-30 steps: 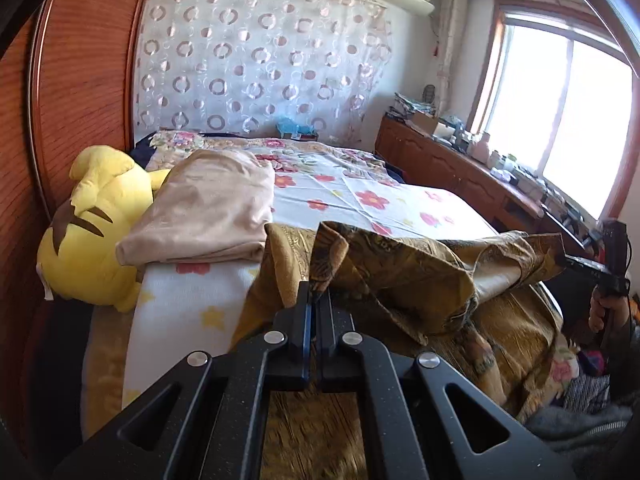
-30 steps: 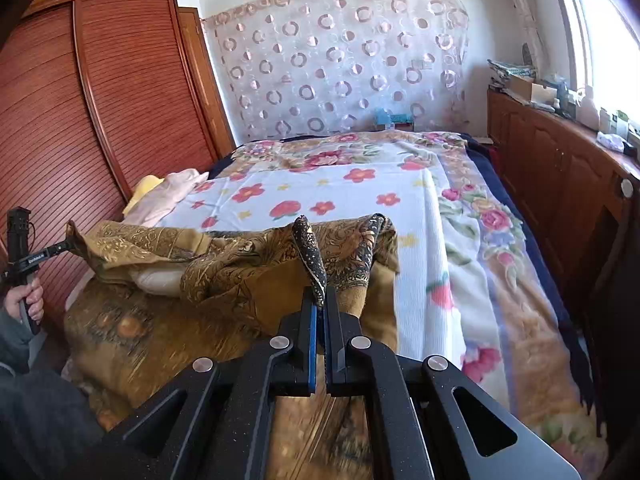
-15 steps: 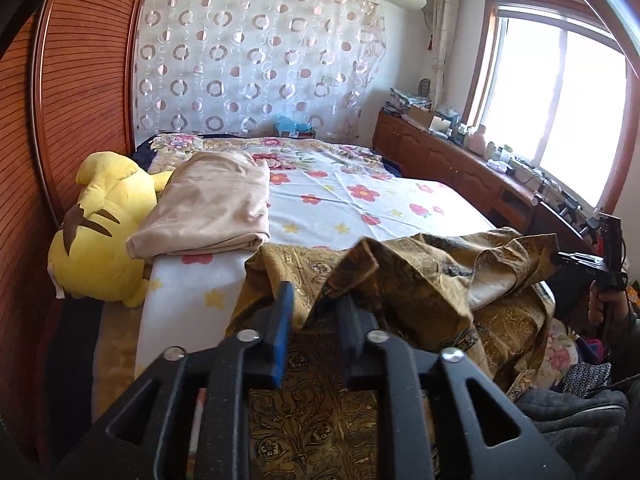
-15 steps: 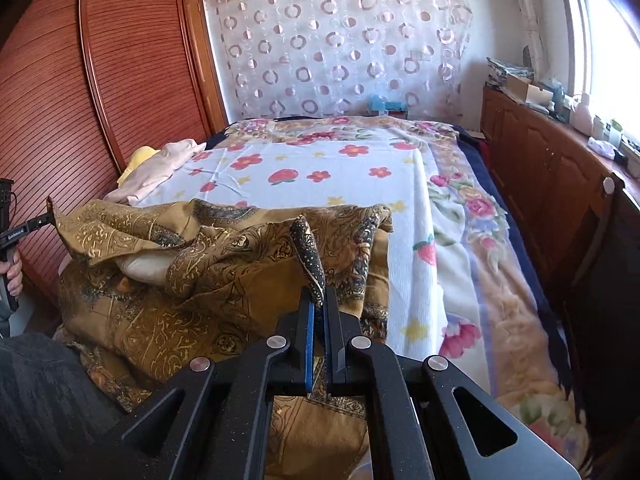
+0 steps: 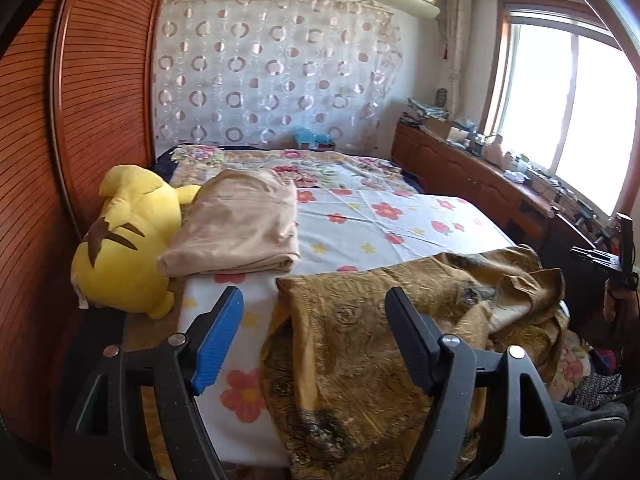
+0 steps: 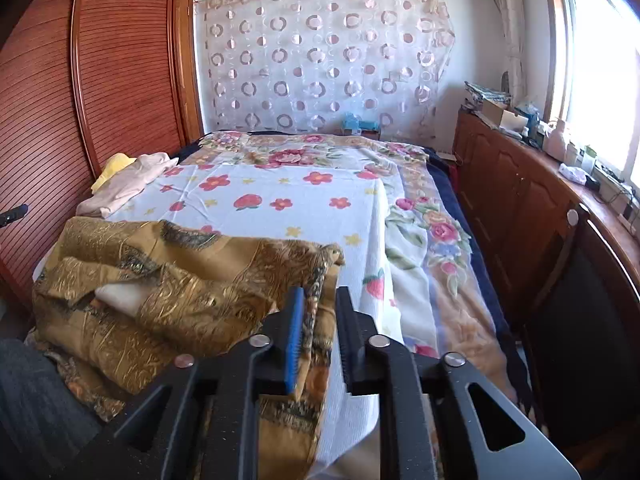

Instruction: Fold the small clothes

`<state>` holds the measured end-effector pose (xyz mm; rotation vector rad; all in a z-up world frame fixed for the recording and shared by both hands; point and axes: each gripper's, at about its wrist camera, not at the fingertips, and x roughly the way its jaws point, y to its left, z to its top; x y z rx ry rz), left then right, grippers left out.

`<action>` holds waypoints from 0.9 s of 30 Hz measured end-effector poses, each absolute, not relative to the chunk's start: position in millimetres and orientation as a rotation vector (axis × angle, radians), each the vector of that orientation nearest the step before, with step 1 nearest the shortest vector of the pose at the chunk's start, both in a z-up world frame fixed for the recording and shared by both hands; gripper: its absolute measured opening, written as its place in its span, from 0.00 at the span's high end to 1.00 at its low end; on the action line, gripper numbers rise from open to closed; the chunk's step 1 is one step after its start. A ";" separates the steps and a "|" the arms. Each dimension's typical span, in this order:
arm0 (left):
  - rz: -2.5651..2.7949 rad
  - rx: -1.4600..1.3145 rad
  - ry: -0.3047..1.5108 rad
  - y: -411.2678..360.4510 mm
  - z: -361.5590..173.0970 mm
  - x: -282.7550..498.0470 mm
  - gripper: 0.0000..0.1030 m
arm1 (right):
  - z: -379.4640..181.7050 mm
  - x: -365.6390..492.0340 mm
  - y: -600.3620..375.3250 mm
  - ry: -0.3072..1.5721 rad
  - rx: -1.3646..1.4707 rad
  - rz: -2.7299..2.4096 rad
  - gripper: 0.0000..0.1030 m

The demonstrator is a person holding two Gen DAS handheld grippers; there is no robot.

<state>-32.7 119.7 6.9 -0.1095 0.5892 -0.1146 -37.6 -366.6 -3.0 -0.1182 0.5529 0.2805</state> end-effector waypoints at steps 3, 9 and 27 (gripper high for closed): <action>-0.101 -0.102 0.613 124.2 -0.2 -17.8 0.28 | -11.3 -17.8 -356.5 0.563 -0.110 0.286 0.60; -0.099 -0.087 0.666 124.4 -18.7 25.2 0.28 | -31.1 31.1 -339.1 0.632 -0.111 0.309 0.57; -0.105 -0.112 0.897 125.9 -85.0 92.0 0.28 | -48.9 91.0 -324.6 0.794 -0.085 0.262 0.42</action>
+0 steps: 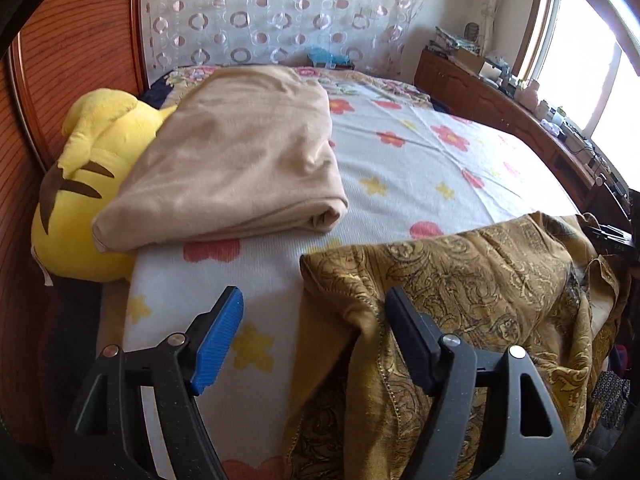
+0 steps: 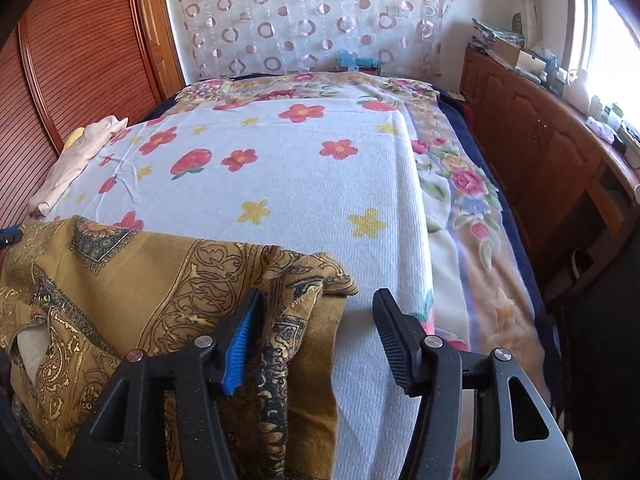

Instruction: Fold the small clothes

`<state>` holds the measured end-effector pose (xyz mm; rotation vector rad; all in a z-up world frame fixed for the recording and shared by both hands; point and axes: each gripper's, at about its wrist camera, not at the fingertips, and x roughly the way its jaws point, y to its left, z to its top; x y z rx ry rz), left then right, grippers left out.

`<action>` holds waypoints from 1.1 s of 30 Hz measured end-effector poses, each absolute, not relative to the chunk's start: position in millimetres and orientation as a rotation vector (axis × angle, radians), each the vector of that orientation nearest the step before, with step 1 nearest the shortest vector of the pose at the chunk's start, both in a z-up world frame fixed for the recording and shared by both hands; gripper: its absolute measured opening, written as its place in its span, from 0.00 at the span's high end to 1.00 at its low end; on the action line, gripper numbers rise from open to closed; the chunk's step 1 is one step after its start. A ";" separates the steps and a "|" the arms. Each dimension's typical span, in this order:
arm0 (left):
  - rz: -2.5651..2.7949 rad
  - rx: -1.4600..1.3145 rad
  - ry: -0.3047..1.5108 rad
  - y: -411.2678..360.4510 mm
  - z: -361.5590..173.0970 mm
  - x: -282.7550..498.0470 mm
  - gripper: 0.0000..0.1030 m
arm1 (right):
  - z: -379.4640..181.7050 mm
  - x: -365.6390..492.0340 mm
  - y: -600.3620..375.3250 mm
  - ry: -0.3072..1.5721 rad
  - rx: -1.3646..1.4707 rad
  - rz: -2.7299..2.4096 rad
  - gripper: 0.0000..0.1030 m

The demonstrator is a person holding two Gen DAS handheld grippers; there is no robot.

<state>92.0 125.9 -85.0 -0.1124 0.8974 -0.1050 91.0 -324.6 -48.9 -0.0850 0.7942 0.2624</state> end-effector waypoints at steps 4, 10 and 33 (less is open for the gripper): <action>-0.118 -0.089 0.905 119.1 -89.7 89.9 0.28 | -48.7 94.1 -319.2 0.805 -0.108 0.264 0.41; -0.181 -0.061 0.893 108.9 -86.6 81.2 0.56 | -51.5 92.8 -314.3 0.810 -0.129 0.314 0.59; -0.260 -0.085 0.185 99.0 168.6 -74.0 0.92 | 153.0 -77.0 -335.6 0.253 -0.038 0.445 0.94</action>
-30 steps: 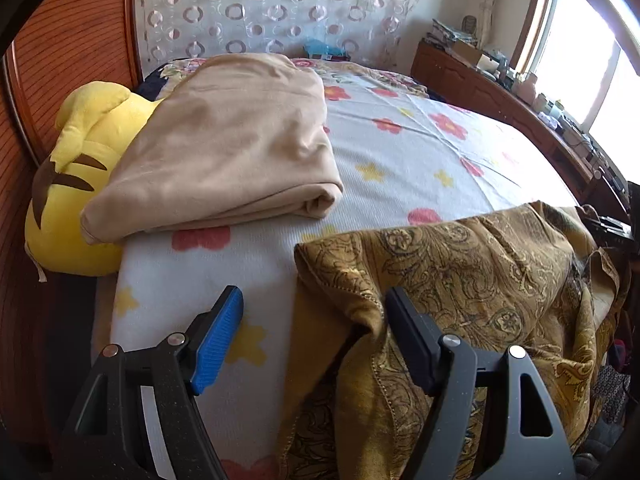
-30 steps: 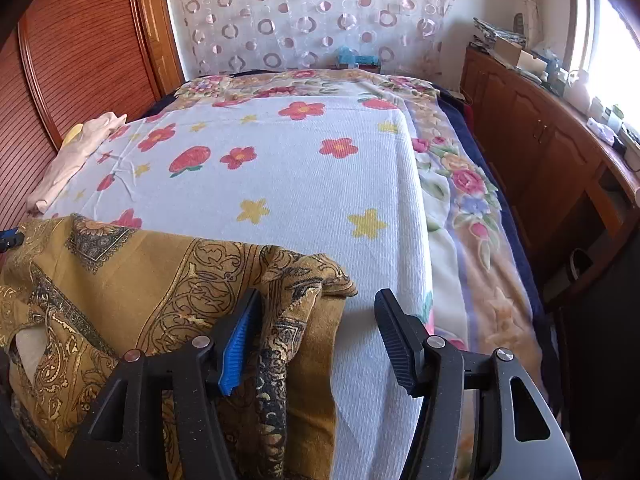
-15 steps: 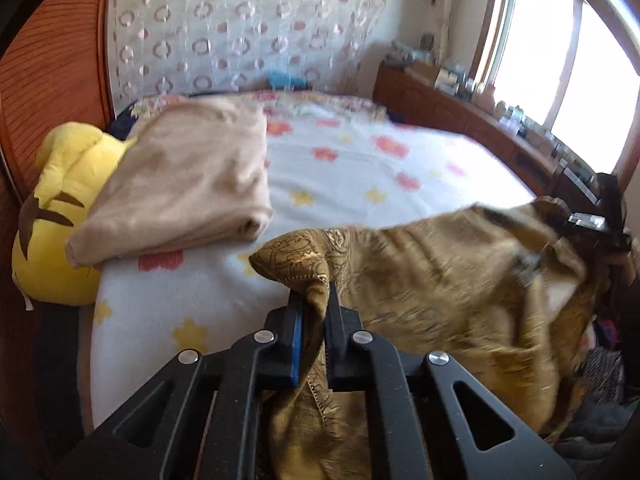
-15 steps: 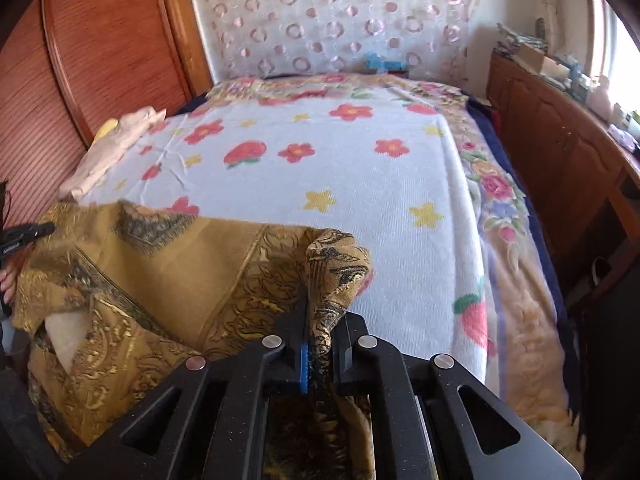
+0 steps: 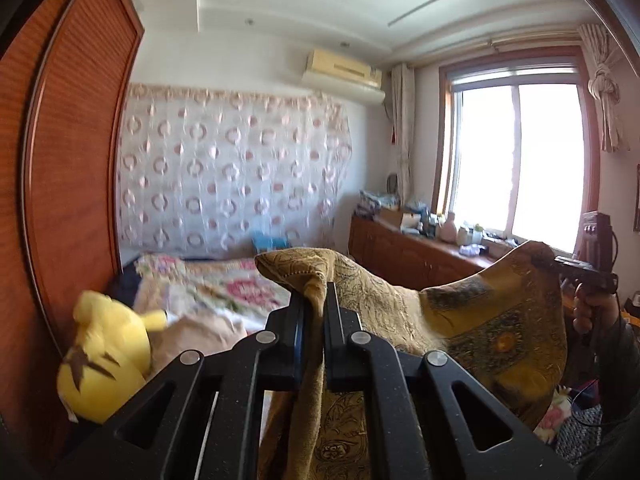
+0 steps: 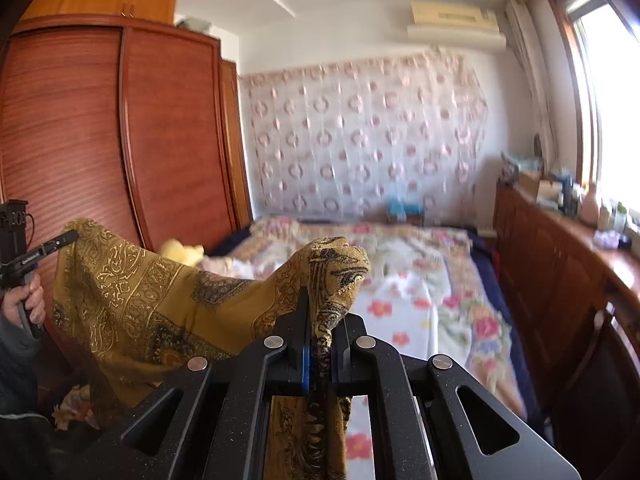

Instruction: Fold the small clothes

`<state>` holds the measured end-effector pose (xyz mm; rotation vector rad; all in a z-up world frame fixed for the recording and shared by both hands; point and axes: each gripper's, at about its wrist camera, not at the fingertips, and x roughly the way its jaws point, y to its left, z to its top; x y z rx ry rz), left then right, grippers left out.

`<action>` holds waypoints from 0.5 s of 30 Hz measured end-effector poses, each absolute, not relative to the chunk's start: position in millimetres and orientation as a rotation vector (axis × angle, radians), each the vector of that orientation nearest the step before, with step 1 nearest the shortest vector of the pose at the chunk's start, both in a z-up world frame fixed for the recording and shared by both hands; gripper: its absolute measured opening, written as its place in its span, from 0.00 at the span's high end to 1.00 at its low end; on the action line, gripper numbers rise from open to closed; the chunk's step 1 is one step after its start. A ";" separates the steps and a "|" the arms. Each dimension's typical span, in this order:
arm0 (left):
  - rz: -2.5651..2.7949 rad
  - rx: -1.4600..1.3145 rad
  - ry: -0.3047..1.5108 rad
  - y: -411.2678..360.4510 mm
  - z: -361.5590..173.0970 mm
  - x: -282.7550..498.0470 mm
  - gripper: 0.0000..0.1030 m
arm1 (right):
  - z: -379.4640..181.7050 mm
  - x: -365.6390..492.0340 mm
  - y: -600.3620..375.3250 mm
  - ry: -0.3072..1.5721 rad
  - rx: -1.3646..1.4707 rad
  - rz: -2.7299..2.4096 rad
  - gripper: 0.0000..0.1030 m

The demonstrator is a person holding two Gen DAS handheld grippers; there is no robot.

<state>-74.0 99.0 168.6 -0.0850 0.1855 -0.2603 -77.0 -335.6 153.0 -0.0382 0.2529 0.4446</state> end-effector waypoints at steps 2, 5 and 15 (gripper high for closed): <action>-0.238 -0.078 0.130 106.1 187.5 -83.6 0.92 | 181.6 -92.8 -337.6 0.190 -0.072 0.449 0.94; -0.206 -0.065 0.068 115.0 207.7 -90.0 0.92 | 220.9 -109.2 -331.8 0.118 -0.152 0.432 0.94; -0.095 -0.017 0.000 145.8 260.1 -46.5 0.92 | 314.7 -100.2 -315.2 0.005 -0.240 0.384 0.94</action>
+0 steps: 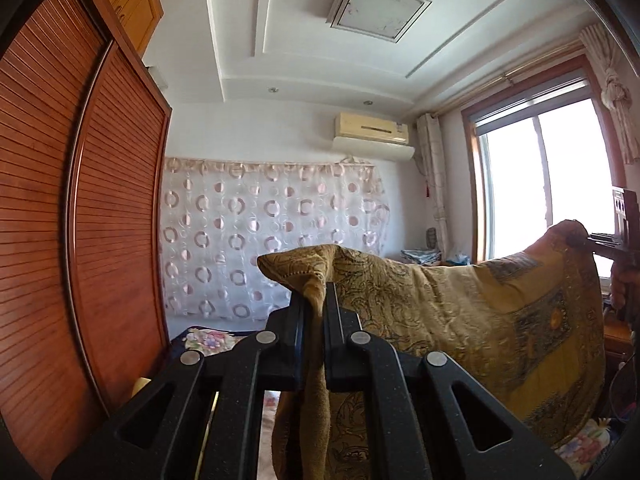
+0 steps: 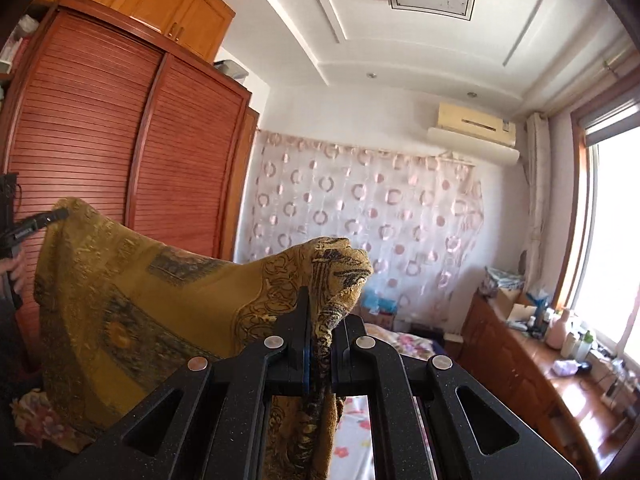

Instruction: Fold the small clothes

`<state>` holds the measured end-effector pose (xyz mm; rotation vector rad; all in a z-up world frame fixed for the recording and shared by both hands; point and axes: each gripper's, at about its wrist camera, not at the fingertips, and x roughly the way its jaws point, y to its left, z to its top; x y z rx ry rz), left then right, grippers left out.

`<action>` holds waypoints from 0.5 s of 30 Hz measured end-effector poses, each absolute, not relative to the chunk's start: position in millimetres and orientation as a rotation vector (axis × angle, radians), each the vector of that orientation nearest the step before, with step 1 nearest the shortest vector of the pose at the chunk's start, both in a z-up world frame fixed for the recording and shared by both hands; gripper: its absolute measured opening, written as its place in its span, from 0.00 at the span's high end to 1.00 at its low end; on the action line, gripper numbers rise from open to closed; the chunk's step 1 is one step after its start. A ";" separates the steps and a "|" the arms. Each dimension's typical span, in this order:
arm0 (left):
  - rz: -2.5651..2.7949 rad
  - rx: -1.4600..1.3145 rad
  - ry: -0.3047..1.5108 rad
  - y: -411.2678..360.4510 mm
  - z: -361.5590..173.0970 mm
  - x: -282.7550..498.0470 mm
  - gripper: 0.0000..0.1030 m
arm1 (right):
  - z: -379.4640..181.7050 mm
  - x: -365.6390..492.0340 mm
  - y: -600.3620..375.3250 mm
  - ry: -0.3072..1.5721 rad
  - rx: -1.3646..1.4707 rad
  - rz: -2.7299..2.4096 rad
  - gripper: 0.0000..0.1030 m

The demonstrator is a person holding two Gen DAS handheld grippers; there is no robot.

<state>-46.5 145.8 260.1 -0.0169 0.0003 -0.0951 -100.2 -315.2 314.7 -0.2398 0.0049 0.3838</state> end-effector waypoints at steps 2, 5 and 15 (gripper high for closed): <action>-0.073 -0.013 0.042 146.5 254.1 -23.2 0.92 | 313.3 -73.5 -301.0 0.058 -0.245 0.373 0.94; -0.051 -0.029 0.136 151.9 223.0 34.7 0.92 | 301.3 -15.8 -269.4 0.172 -0.251 0.338 0.94; -0.010 0.003 0.604 151.9 52.9 217.2 0.77 | 147.0 203.1 -194.6 0.618 -0.278 0.099 0.76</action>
